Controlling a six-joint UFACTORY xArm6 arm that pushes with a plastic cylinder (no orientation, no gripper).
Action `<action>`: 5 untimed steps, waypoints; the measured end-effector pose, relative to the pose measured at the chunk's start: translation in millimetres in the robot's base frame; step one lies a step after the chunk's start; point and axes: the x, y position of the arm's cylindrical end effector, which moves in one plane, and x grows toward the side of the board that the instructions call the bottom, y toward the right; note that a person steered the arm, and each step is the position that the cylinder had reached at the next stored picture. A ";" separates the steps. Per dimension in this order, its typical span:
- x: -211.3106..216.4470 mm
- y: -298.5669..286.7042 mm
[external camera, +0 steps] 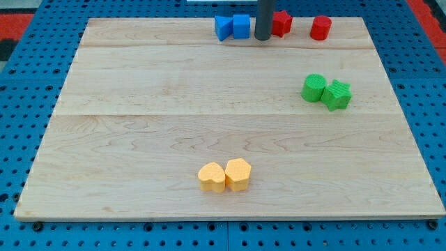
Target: Move blue cube alon with blue triangle to the top center
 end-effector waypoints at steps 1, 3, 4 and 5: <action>-6.5 -6.1; -28.0 -6.0; -36.0 -8.4; -44.8 -8.8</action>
